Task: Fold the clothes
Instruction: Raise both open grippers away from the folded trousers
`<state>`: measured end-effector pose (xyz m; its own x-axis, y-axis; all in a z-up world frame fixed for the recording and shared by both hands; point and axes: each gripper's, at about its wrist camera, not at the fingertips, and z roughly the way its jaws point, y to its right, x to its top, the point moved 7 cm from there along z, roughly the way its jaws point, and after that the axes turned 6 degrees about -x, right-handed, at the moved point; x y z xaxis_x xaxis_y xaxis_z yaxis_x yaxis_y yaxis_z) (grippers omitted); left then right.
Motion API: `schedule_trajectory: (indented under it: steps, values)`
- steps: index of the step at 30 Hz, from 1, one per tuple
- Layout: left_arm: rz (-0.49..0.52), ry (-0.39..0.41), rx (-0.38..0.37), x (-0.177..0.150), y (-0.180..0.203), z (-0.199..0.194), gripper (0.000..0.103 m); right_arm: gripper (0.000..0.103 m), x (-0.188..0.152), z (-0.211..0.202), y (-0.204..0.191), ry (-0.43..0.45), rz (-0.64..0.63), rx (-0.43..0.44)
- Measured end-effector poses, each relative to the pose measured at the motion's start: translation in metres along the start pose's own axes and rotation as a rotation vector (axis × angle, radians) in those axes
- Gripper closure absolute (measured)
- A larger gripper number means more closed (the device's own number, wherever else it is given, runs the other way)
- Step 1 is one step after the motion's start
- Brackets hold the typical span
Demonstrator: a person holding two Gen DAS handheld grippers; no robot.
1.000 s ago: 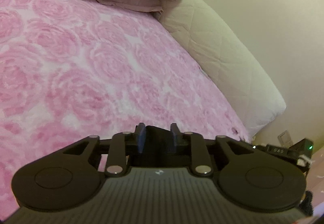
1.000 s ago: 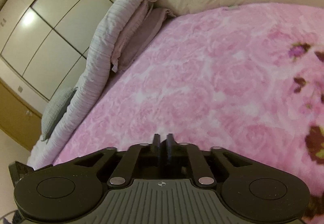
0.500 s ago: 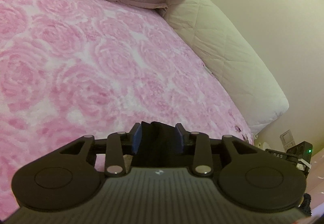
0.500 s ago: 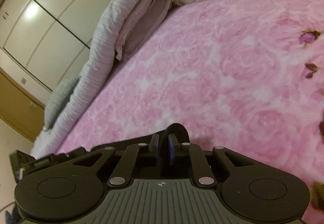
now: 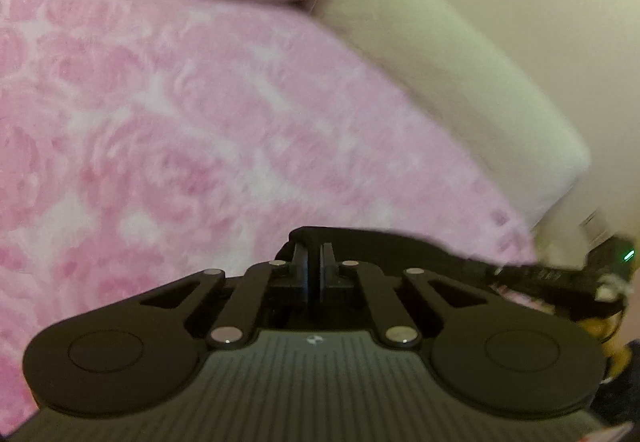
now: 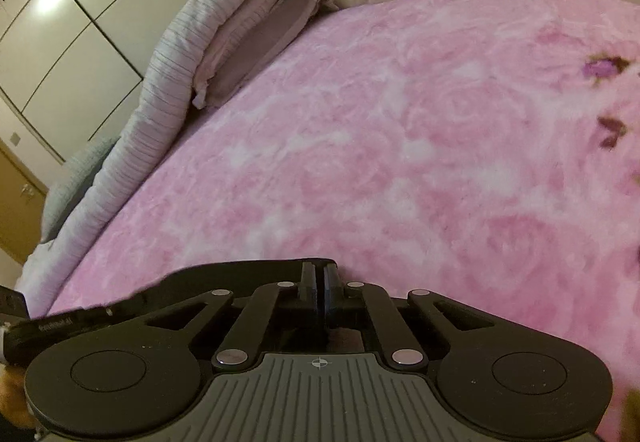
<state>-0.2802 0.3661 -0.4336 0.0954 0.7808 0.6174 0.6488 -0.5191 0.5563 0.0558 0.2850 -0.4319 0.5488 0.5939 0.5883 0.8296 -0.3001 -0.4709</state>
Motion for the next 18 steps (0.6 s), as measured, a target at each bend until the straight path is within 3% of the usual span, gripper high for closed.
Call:
schedule_trajectory:
  steps: [4, 7, 9, 15, 18]
  values:
    - [-0.036, 0.051, 0.037, 0.006, -0.001, -0.024, 0.093, 0.100, 0.007, -0.014, -0.005, 0.022, 0.003, 0.003]
    - [0.003, 0.099, 0.097, 0.012, 0.007, -0.051, 0.095, 0.100, 0.015, -0.043, -0.019, 0.095, -0.087, -0.078]
    - [0.024, 0.115, 0.089, 0.006, 0.020, -0.069, 0.095, 0.100, 0.015, -0.067, -0.029, 0.145, -0.122, -0.117]
    - [0.105, 0.094, 0.010, -0.038, 0.063, -0.084, 0.094, 0.100, -0.054, -0.119, -0.069, 0.133, -0.193, -0.086]
    - [0.080, 0.027, 0.111, -0.048, 0.052, -0.059, 0.092, 0.101, -0.087, -0.096, -0.071, 0.088, -0.248, -0.158]
